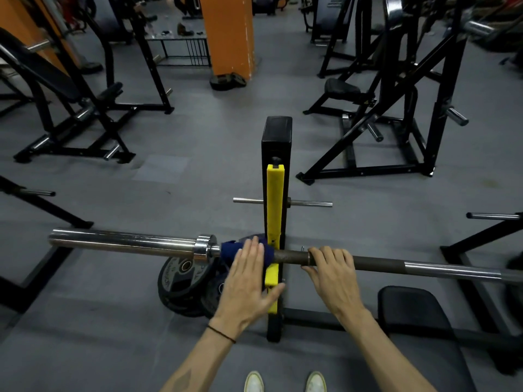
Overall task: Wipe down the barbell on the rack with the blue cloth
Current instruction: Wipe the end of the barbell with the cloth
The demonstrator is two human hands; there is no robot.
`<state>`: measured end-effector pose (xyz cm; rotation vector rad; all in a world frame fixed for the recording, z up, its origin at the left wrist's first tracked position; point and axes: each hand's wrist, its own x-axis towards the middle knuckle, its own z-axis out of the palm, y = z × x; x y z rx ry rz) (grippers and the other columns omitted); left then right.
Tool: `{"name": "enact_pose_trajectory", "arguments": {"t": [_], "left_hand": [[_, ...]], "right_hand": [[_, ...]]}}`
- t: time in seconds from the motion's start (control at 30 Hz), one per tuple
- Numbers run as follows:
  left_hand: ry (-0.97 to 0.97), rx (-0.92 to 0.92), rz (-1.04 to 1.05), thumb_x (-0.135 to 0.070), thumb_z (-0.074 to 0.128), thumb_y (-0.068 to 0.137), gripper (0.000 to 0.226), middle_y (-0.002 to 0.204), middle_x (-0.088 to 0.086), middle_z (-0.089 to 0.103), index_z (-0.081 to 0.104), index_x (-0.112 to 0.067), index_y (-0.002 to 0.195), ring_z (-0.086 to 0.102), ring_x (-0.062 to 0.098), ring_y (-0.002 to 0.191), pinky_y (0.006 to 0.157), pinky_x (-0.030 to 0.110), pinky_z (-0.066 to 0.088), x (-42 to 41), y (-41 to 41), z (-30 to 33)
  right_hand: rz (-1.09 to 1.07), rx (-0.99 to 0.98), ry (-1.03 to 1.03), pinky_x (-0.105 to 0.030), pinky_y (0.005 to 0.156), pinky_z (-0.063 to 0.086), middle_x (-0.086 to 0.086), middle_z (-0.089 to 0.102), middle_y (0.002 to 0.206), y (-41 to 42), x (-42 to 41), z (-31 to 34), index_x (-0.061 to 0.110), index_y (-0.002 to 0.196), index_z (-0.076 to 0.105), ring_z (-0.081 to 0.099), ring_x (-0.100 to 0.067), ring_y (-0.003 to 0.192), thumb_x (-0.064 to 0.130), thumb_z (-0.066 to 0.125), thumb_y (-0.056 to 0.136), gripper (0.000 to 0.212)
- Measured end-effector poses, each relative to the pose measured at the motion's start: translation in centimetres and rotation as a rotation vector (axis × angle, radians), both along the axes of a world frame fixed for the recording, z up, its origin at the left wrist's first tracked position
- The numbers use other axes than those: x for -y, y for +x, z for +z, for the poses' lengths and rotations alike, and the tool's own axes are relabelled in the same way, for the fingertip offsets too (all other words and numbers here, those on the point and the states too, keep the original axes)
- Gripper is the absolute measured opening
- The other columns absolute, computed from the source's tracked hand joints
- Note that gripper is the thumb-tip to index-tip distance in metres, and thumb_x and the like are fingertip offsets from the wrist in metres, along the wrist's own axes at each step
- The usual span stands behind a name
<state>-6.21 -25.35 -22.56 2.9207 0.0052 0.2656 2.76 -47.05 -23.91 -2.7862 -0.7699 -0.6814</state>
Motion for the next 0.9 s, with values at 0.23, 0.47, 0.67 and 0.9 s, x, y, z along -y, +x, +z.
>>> {"name": "enact_pose_trajectory", "arguments": {"t": [0.23,0.47,0.67,0.9], "left_hand": [[-0.044,-0.026,0.091,-0.078,0.022,0.096,0.098,0.169,0.011,-0.005,0.003,-0.006,0.160,-0.009,0.021,0.156,0.126,0.045,0.008,-2.9,-0.6,0.1],[-0.005,-0.012,-0.034,-0.077,0.026,0.096,0.096,0.169,0.008,-0.002,0.005,-0.009,0.160,-0.007,0.016,0.156,0.126,0.040,0.006,-1.8,-0.4,0.4],[-0.016,-0.066,0.110,-0.082,0.010,0.093,0.097,0.168,0.006,-0.005,0.003,-0.012,0.160,-0.010,0.015,0.155,0.127,0.038,0.002,-4.9,-0.5,1.0],[0.013,-0.084,-0.078,-0.080,0.016,0.095,0.097,0.168,0.006,-0.012,-0.002,-0.010,0.160,-0.017,0.014,0.154,0.127,0.041,0.000,-0.3,0.8,1.4]], "right_hand": [[0.035,-0.003,-0.011,-0.037,0.071,0.045,-0.001,0.058,0.083,0.3,0.0,0.7,0.015,0.101,0.067,0.051,-0.022,0.074,0.045,0.075,0.083,0.035],[0.159,-0.057,-0.101,-0.035,0.055,0.046,0.001,0.060,0.073,2.3,0.9,1.3,0.018,0.090,0.064,0.057,-0.020,0.058,0.059,0.041,0.094,0.047],[0.186,-0.430,-0.261,-0.037,0.063,0.034,-0.004,0.070,0.092,3.9,0.9,4.3,0.023,0.105,0.054,0.067,-0.030,0.083,0.069,0.034,0.099,0.051],[0.162,-0.542,-0.229,-0.037,0.066,0.031,-0.003,0.070,0.092,3.6,0.6,5.7,0.027,0.098,0.049,0.065,-0.029,0.087,0.070,0.037,0.098,0.045]]}}
